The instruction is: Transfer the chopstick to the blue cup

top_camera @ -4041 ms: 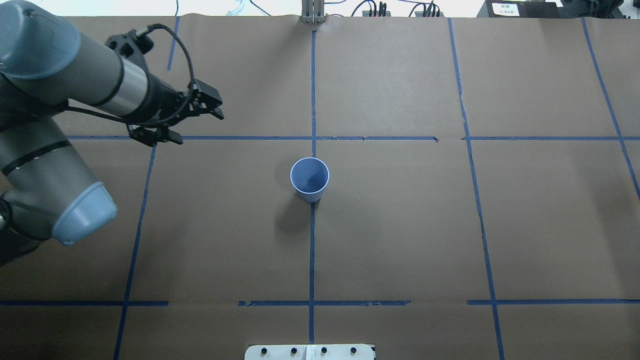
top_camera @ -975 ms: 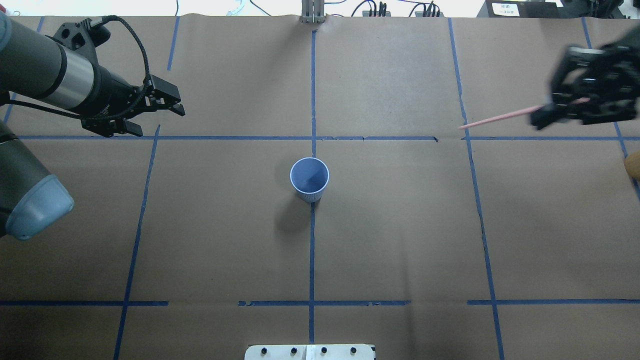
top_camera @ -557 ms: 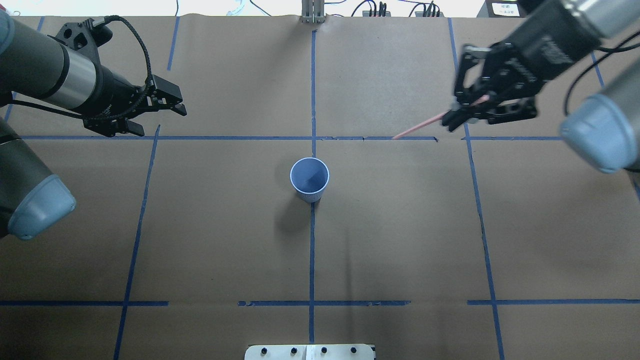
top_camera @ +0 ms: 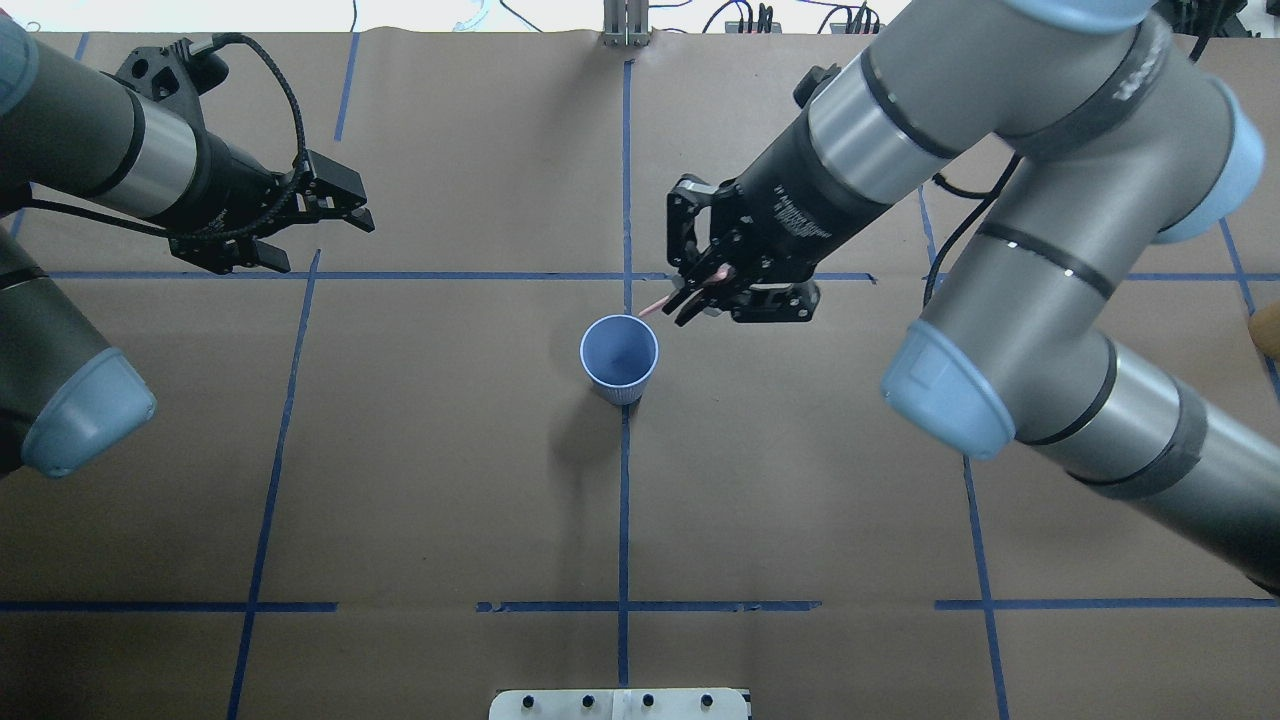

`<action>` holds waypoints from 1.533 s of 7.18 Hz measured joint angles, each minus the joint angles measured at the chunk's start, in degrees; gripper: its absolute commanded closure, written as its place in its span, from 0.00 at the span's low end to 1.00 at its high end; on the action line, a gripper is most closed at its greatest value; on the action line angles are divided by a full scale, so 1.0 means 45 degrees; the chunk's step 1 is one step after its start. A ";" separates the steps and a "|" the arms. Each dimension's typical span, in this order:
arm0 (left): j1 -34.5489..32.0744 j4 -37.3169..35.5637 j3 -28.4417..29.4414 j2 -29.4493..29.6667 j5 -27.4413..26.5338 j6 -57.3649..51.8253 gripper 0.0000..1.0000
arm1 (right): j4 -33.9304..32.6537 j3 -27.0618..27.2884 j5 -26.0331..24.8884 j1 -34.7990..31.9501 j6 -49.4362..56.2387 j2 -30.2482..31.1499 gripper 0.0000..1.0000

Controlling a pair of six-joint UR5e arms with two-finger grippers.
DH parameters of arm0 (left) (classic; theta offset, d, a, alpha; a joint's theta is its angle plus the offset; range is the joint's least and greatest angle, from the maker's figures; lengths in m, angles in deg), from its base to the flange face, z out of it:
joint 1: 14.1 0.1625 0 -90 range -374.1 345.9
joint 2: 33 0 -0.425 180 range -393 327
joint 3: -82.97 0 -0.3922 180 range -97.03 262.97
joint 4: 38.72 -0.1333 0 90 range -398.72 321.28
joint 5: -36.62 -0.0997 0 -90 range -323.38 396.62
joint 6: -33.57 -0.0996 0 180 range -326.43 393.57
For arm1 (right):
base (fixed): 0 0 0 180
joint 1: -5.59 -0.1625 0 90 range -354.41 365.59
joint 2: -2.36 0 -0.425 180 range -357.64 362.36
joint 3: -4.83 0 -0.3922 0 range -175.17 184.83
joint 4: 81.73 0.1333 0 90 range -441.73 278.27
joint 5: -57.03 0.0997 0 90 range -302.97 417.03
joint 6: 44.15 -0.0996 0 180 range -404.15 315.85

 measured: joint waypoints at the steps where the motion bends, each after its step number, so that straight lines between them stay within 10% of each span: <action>1: 0.0000 0.0005 0.0004 -0.0028 0.0002 0.0001 0.01 | 0.0269 -0.0203 -0.0372 0.0252 -0.0537 -0.0145 0.97; 3: 0.0000 0.0006 0.0005 -0.0065 0.0016 0.0006 0.01 | 0.0409 -0.0605 -0.0554 0.0482 -0.0873 -0.0246 0.87; 6: 0.0000 0.0007 -0.0011 -0.0062 0.0018 0.0020 0.01 | 0.0431 -0.1501 -0.0569 0.0663 -0.0884 -0.0547 0.15; 11: -0.0228 -0.0052 -0.0103 -0.1111 0.0064 -0.1782 0.01 | 0.0371 -0.1265 0.0297 -0.0577 -0.0824 -0.0343 0.01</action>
